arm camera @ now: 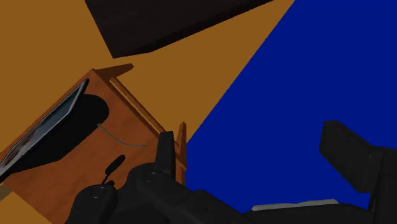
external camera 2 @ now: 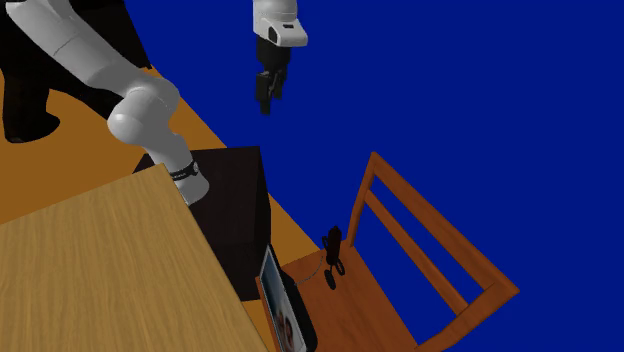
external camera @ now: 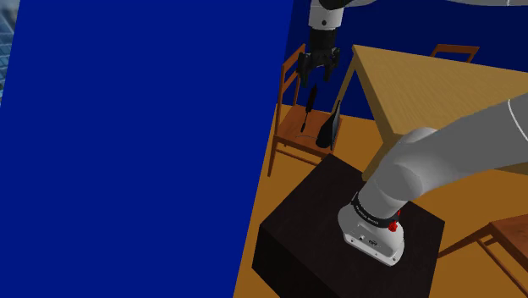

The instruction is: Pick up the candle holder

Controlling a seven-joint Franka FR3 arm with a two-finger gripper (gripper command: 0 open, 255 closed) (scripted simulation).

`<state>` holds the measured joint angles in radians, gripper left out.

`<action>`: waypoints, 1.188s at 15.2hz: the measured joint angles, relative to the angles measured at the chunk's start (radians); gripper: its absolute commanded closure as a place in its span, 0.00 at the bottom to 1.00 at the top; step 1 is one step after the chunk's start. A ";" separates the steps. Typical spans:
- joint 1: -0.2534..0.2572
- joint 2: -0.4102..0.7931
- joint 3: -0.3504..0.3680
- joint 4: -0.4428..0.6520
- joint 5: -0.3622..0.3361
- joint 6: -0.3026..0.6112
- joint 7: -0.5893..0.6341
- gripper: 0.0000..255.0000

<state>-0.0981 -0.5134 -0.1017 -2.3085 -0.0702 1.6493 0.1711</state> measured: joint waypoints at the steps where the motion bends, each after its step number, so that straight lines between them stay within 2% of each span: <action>1: -0.007 0.037 -0.008 0.017 0.004 0.019 0.013 0.00; 9: -0.077 0.298 -0.096 0.117 0.042 0.174 0.074 0.00; 18: -0.153 0.606 -0.181 0.301 0.151 0.279 0.119 0.00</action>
<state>-0.2509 0.0923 -0.2832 -2.0073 0.0806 1.9278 0.2904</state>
